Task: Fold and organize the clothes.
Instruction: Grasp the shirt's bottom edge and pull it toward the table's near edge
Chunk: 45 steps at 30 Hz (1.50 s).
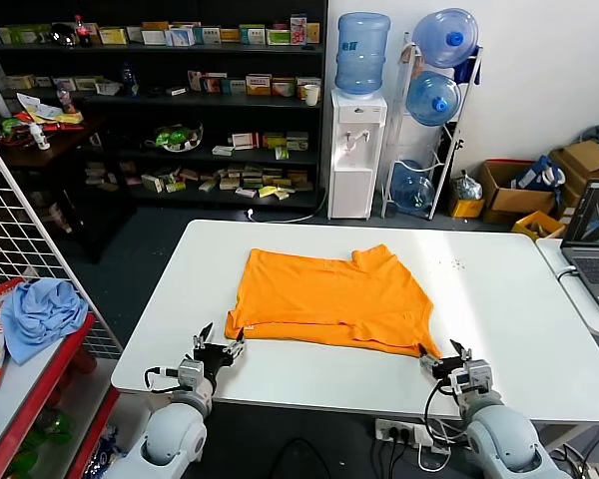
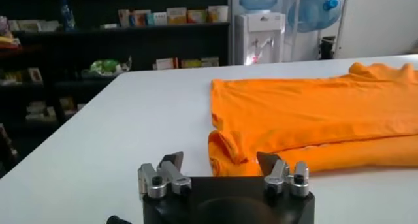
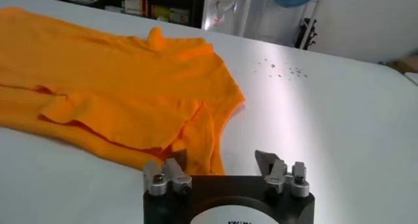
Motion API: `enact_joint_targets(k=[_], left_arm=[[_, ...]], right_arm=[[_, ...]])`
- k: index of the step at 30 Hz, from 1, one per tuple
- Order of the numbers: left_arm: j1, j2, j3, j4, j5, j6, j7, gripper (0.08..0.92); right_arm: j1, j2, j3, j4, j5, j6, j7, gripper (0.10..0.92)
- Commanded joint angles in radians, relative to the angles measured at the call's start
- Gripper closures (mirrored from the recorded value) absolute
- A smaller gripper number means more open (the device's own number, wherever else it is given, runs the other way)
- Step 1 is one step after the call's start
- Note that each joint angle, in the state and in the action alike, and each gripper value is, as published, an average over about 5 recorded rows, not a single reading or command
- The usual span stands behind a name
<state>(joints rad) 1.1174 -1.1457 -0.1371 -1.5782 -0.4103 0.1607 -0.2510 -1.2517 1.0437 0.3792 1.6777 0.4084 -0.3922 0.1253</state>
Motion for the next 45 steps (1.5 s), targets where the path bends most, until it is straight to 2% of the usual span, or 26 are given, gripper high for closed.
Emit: enact_joint_targets(k=[1,17,22,33,45], left_arm=[[-0.005,0.0,-0.004,0.016,-0.055,0.036,-0.007,0.295],[0.041,0.019,-0.008,-0.033,-0.078,0.057,-0.01,0.754],[0.074,0.033,-0.012,-0.087,-0.093,0.076,-0.019,0.886],[0.205,0.099,-0.029,-0.286,-0.11,0.131,-0.053,0.908],[0.32,0.147,-0.046,-0.382,-0.094,0.181,-0.064,0.905]], right_arm=[[-0.019,0.0,0.0,0.009,0.005,0.005,-0.003,0.42],[-0.058,-0.03,0.009,0.043,0.005,-0.023,0.017,0.874],[-0.091,-0.049,0.015,0.074,0.008,-0.034,0.019,0.901],[-0.242,-0.093,0.056,0.219,0.019,-0.067,0.04,0.901],[-0.376,-0.113,0.113,0.337,0.033,-0.115,0.055,0.901]])
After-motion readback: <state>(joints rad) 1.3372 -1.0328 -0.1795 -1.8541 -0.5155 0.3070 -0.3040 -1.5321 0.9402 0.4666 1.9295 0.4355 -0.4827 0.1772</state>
